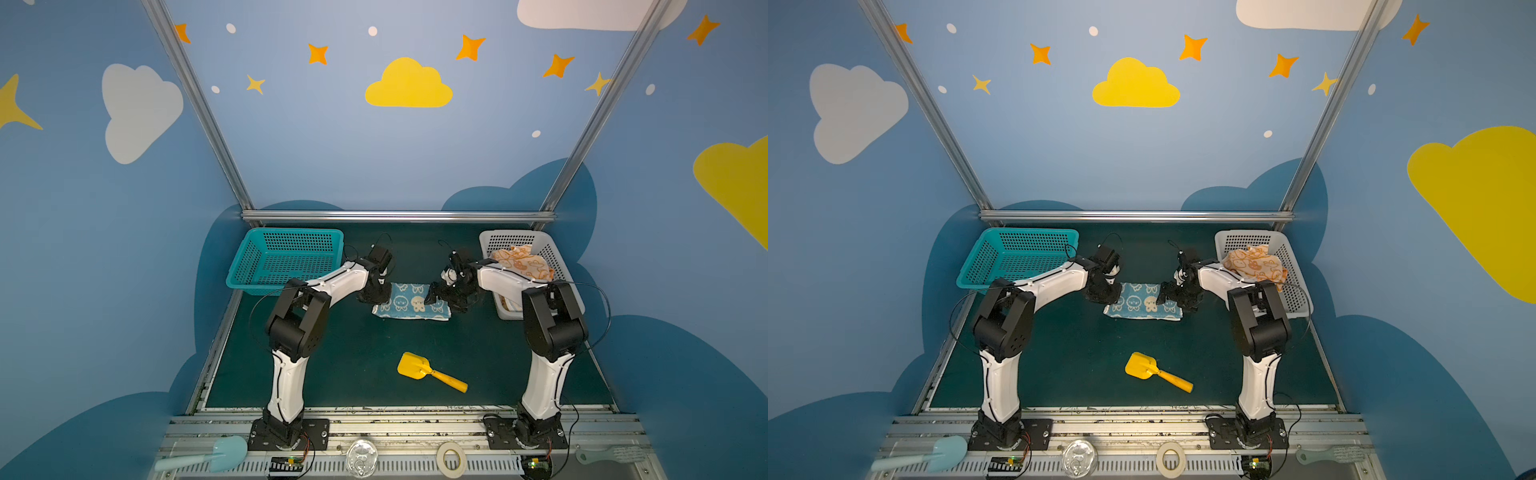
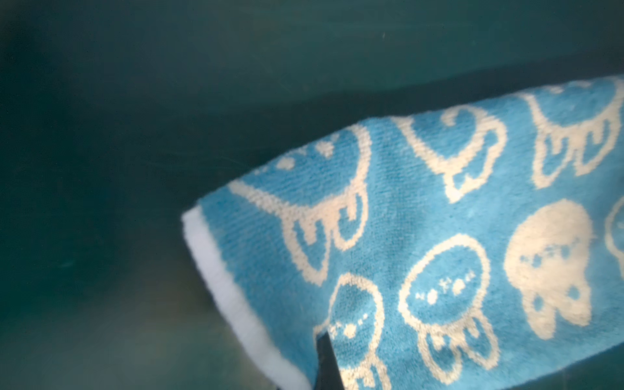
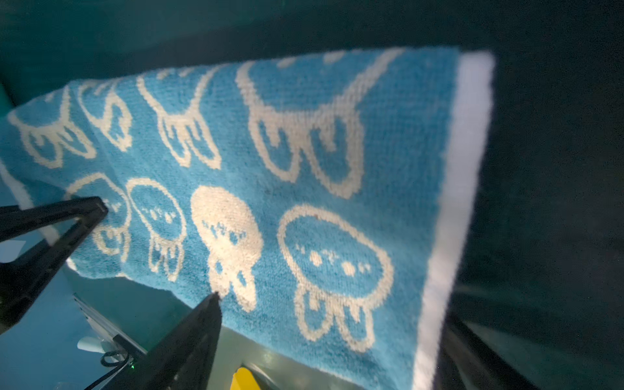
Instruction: Fold and stack the towels
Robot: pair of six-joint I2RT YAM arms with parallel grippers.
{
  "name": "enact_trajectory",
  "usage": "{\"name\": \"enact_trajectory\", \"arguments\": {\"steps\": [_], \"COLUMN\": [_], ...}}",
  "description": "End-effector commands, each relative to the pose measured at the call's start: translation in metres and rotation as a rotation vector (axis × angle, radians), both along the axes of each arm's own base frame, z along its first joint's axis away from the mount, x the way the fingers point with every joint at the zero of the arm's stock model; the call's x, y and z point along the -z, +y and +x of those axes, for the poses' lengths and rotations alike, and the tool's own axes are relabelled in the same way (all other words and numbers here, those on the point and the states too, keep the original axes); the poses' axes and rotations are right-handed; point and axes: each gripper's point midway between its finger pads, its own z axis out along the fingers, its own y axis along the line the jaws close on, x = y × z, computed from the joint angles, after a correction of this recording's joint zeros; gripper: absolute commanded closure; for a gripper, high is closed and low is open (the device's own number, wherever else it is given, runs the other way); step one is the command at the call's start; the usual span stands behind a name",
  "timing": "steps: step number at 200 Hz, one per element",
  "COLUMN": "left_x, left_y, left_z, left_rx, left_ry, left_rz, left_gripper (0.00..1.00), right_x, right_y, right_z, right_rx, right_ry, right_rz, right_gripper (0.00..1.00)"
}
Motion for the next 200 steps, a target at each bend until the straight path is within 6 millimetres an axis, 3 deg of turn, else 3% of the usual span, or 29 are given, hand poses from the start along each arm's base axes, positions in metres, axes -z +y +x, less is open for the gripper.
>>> {"name": "enact_trajectory", "arguments": {"steps": [1, 79, 134, 163, 200], "left_x": [-0.030, -0.123, -0.182, -0.200, -0.195], "left_y": [0.020, 0.087, 0.130, 0.150, 0.188], "left_z": [-0.002, 0.032, 0.069, 0.084, 0.095], "left_rx": [0.037, 0.049, -0.036, -0.072, -0.071], "left_ry": [-0.008, -0.146, -0.309, -0.366, -0.350], "left_rz": [0.102, 0.384, 0.404, 0.425, 0.522], "left_gripper": [0.97, 0.97, 0.97, 0.97, 0.97], "right_x": [-0.026, -0.079, -0.121, -0.132, -0.136], "right_y": [0.013, 0.057, 0.098, 0.119, 0.133], "right_z": [-0.006, 0.005, 0.020, 0.017, 0.016], "right_rx": [-0.038, -0.137, -0.189, -0.234, -0.258], "right_ry": [-0.014, -0.127, -0.232, -0.259, -0.268], "right_rz": [0.039, 0.053, 0.084, 0.084, 0.072], "right_gripper": [0.10, 0.10, 0.10, 0.10, 0.10]}}
